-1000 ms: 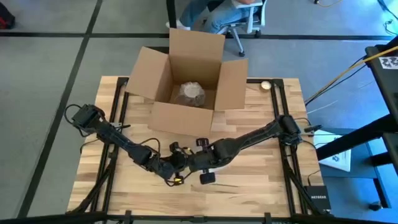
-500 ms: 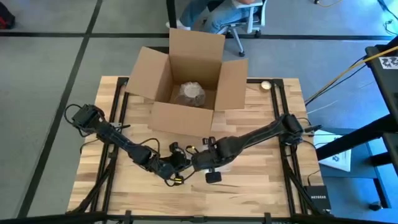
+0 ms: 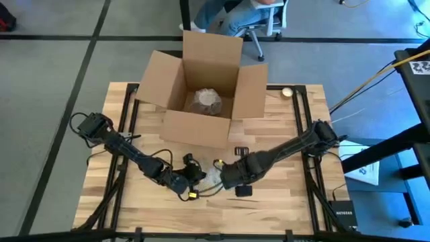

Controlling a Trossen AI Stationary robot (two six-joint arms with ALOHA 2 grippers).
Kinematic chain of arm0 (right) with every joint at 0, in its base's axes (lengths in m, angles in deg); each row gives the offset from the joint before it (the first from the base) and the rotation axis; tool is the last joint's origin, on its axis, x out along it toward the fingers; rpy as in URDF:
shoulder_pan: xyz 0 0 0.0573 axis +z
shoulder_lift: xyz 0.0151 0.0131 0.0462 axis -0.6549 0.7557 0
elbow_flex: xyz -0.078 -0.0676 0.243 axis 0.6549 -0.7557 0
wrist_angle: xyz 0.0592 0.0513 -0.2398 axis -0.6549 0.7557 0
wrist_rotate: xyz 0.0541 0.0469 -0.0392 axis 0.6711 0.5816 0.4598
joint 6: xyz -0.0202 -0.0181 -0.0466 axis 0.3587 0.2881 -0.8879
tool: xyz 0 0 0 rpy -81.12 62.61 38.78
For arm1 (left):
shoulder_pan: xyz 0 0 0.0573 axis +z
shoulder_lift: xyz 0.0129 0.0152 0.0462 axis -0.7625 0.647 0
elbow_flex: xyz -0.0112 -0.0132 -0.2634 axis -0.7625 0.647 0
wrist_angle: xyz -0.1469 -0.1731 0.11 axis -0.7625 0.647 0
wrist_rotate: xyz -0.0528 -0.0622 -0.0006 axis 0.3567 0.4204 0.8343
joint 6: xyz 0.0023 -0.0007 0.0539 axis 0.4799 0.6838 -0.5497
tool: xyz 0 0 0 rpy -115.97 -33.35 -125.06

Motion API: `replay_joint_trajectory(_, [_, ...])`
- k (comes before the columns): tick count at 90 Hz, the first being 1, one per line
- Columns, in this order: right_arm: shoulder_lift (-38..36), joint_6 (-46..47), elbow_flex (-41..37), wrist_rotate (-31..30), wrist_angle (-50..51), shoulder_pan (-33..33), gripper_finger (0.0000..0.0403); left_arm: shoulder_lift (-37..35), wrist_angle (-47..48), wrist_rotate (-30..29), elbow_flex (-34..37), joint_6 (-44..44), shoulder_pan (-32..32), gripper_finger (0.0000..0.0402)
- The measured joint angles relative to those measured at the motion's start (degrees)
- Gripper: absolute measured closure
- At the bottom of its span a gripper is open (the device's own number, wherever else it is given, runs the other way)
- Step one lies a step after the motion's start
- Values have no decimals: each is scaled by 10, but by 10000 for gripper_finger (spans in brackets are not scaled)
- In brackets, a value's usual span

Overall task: Wrap mug
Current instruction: Wrap the green mug with the transparent bubble wrap

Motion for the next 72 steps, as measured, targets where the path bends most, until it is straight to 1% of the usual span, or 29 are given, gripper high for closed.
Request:
replay_joint_trajectory(7, [0,1,-27,-11,-54,3,388,-3,-6,0,0,0,0,402])
replay_joint_trajectory(18, [0,1,-41,-11,-114,3,389,-10,-28,3,0,-4,0,402])
replay_joint_trajectory(41, [0,-5,-42,-10,-146,2,388,-10,-67,20,-5,-15,0,402])
replay_joint_trajectory(48, [0,-8,-42,-10,-164,2,388,-10,-62,21,-5,-11,0,402])
replay_joint_trajectory(57, [0,-11,-42,-10,-179,3,388,-6,-35,29,-5,14,0,402])
replay_joint_trajectory(65, [0,-13,-41,-14,-183,3,388,1,-32,44,-6,25,-1,402])
replay_joint_trajectory(72, [0,-18,-41,-29,-187,2,389,11,-37,59,-7,26,-1,402])
